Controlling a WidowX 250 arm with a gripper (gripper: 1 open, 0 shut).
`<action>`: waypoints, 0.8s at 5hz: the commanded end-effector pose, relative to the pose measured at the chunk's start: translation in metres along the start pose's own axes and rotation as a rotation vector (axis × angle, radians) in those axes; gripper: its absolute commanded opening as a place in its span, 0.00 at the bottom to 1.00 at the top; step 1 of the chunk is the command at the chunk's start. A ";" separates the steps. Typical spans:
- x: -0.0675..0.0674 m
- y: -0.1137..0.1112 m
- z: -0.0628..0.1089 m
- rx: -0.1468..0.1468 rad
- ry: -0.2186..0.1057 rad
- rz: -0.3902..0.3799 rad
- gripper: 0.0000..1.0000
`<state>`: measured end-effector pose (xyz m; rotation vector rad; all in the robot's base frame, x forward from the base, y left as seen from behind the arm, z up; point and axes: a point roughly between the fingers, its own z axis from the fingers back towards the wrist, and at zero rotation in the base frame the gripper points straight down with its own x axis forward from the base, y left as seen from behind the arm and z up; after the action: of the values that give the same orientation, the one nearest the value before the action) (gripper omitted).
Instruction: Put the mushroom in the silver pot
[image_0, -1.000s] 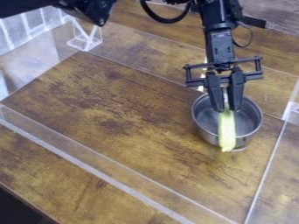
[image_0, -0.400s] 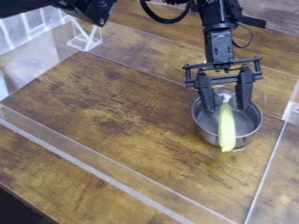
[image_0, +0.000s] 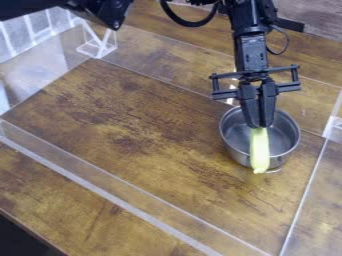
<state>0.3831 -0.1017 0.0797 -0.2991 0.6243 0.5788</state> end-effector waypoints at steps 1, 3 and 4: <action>-0.036 -0.007 0.029 -0.037 -0.080 -0.063 1.00; -0.035 -0.006 0.030 -0.044 -0.079 -0.055 0.00; -0.039 -0.007 0.031 -0.041 -0.084 -0.054 0.00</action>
<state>0.3830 -0.1013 0.0795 -0.2902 0.6268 0.5982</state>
